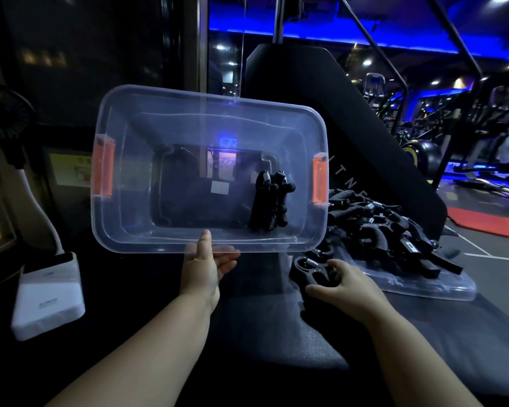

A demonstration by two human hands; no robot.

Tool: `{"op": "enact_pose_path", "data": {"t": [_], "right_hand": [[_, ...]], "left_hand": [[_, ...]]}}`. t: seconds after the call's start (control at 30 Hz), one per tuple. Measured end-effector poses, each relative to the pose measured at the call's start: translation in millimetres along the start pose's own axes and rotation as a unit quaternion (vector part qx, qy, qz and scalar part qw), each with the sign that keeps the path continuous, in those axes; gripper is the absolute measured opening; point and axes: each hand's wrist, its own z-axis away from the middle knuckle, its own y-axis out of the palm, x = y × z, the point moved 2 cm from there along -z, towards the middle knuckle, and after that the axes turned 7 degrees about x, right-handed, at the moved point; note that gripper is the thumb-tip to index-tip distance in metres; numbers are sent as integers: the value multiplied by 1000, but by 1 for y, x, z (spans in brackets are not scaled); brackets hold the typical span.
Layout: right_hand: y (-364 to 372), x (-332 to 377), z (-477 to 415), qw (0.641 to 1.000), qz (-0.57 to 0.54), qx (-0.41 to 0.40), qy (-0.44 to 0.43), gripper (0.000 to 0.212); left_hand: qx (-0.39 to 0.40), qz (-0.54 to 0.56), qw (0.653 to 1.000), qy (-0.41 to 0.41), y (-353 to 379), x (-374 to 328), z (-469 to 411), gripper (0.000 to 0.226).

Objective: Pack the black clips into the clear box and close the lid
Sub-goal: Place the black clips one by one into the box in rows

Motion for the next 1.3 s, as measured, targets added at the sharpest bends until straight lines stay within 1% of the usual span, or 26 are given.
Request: {"op": "enact_pose_path", "data": {"t": [0.03,0.1,0.17,0.23,0.3,0.33,0.37,0.43,0.5,0.6,0.67,0.87,0.93,1.0,1.17,1.23,1.3], "right_hand": [[0,1,1,1000,0,2,-2,86],[2,1,1,1000,1,3,4,93],[3,-2,-1,1000,-3,-15,19,95],[3,-5,-3,998,-28,-39,33,81],[1,-8,-6,997,-51,-42,25,59],[0,-9,-7,998,-43,-36,15,51],[0,-9,-7,999,-24,-26,3,48],[0,-9,-4,1000,7,-8,-17,51],[0,-11,0,1000,1,0,-22,52],[-1,-17,11,999,-51,5,-18,36],[0,-23,16,998,-62,2,-26,29],[-3,-28,22,998,-37,14,-41,43],[-3,-29,22,998,-37,19,-36,43],[-3,-30,25,998,-57,11,-28,39],[-8,-27,42,990,-130,-46,-43,34],[-10,-26,48,984,-147,-81,-53,35],[-13,-22,52,977,-158,-126,-64,32]], "left_hand": [[-1,0,1000,-1,0,0,0,16],[0,0,1000,-1,0,0,0,17],[-1,2,1000,-1,1,-1,0,17],[-3,4,1000,-1,1,-1,1,17],[-3,3,1000,0,1,-2,2,17],[-2,2,1000,1,2,-2,2,17],[-2,1,1000,0,2,-2,2,17],[-3,1,1000,-2,2,-2,2,16],[-4,1,1000,-2,1,-3,2,16],[-3,3,1000,0,1,-3,2,16],[-5,3,1000,0,2,-2,3,16],[-3,1,1000,1,1,-3,4,16],[-3,1,1000,1,1,-4,4,17],[-5,-1,1000,-1,0,-3,4,17],[-4,-2,1000,-2,-1,-2,2,17],[-2,-2,1000,-3,-1,-2,3,18],[-1,0,1000,-3,0,-3,4,18]]}}
